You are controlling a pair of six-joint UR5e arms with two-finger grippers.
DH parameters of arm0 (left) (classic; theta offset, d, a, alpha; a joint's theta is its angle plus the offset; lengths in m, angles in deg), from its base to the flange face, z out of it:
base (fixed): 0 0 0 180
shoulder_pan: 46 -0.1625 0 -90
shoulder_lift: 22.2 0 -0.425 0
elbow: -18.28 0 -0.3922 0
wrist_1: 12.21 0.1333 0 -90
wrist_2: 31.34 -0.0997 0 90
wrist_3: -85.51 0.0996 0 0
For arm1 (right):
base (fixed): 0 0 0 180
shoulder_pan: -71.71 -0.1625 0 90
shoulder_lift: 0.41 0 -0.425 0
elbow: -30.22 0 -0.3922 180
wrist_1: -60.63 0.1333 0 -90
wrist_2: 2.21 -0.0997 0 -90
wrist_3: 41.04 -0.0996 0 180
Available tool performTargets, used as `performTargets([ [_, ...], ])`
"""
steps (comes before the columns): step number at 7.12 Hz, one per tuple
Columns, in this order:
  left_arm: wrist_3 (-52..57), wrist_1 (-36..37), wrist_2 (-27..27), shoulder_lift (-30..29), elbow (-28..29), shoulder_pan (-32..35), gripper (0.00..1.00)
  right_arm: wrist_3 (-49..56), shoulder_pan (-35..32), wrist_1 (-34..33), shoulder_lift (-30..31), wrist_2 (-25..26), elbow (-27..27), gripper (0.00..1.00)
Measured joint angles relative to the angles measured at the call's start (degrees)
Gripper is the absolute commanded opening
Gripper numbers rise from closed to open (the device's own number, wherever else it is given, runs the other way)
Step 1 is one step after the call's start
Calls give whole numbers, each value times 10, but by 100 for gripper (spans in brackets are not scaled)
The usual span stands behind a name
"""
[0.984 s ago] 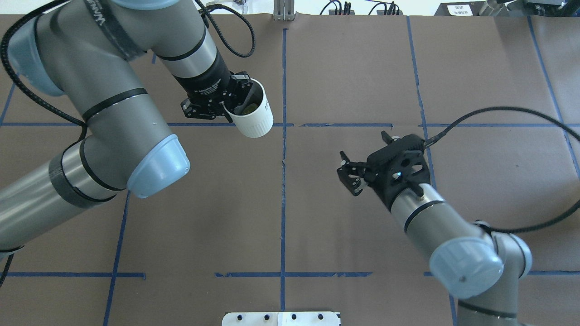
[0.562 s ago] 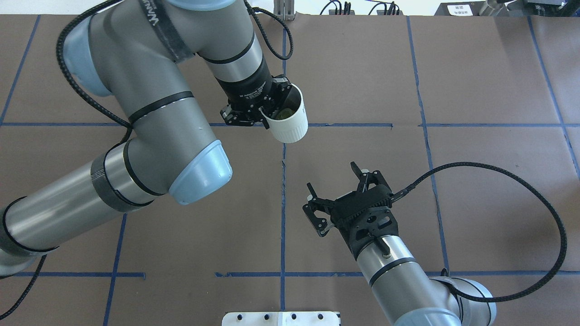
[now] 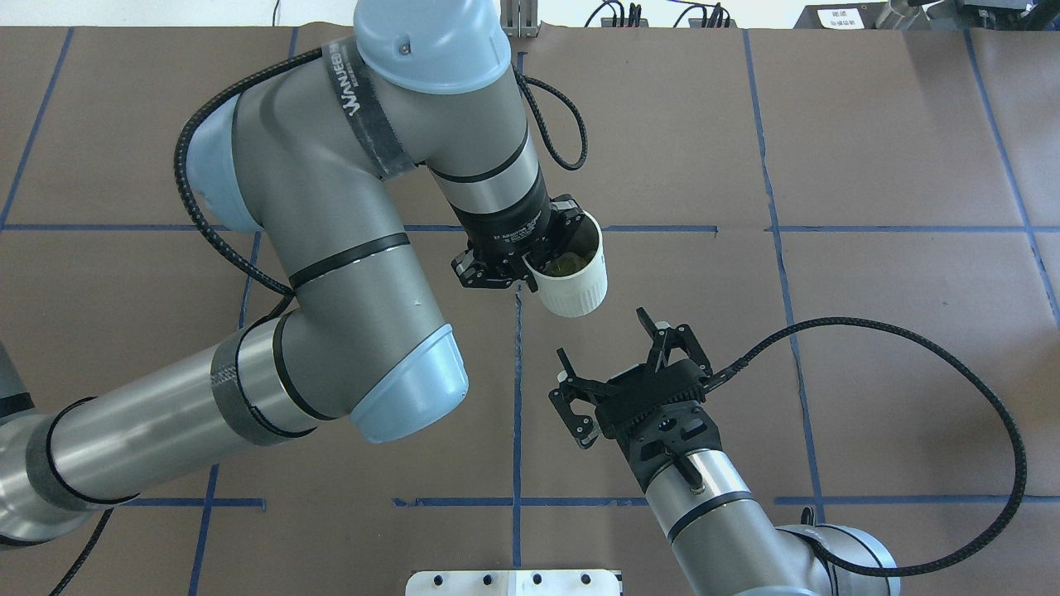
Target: Left arm hands cup to right arm to dump lemon
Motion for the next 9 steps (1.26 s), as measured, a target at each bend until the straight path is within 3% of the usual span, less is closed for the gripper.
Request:
performTargets([
  [9,-4,1,10,0,-25,-36,11,1,-3,1,-1,1,2,99],
])
